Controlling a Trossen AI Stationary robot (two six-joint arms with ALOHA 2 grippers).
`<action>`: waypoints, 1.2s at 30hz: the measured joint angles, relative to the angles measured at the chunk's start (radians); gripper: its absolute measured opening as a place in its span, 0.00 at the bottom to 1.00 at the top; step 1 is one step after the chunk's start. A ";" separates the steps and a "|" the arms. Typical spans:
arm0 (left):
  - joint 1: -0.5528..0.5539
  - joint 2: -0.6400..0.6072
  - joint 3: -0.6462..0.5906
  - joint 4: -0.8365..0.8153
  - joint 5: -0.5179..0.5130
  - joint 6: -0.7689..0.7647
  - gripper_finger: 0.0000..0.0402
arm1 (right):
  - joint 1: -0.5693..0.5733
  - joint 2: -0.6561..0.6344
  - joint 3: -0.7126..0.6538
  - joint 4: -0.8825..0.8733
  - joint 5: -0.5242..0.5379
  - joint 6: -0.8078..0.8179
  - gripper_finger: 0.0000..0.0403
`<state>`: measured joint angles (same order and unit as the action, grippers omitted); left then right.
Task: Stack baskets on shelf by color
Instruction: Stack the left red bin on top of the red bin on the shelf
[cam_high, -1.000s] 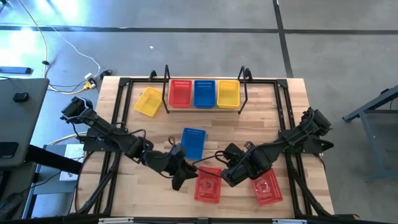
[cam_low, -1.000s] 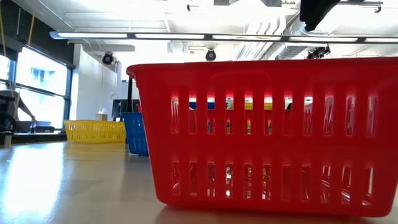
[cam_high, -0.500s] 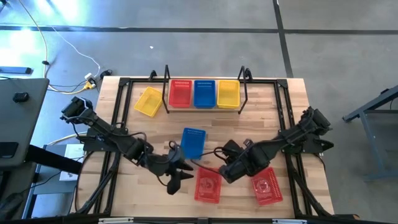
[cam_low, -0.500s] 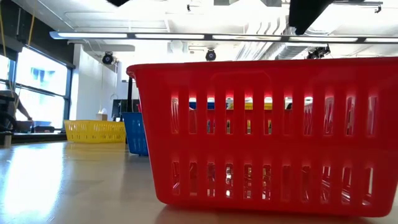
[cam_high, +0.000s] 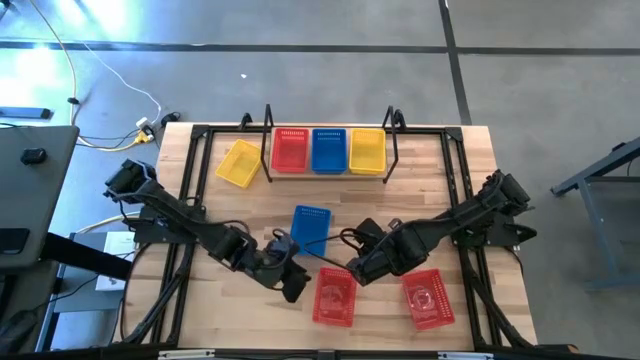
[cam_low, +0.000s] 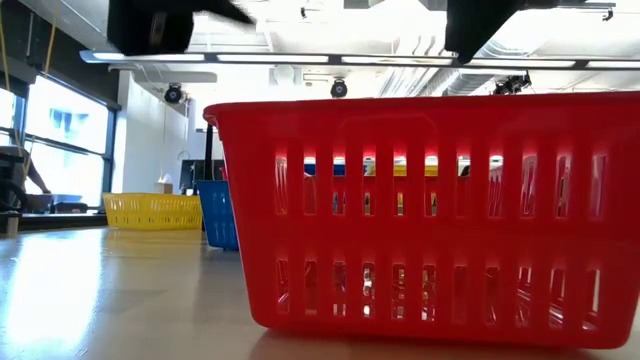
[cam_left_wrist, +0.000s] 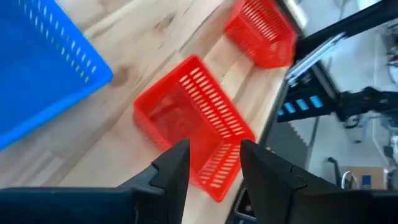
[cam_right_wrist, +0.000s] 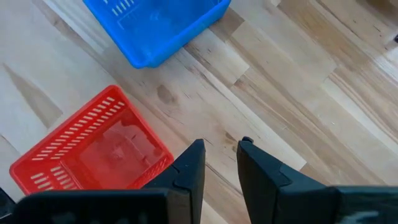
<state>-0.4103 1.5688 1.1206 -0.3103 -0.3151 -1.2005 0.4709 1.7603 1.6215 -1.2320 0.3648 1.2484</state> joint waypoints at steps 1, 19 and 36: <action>0.000 0.017 -0.001 0.001 0.009 -0.006 0.33 | 0.000 0.000 0.000 0.001 0.000 0.000 0.20; 0.011 0.217 0.000 0.121 0.045 -0.097 0.33 | 0.001 0.000 0.000 0.014 0.003 -0.019 0.20; 0.013 0.298 -0.002 0.176 0.065 -0.144 0.33 | 0.001 0.000 0.000 0.022 0.003 -0.019 0.20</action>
<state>-0.3973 1.8668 1.1191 -0.1342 -0.2497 -1.3445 0.4717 1.7603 1.6211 -1.2101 0.3676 1.2293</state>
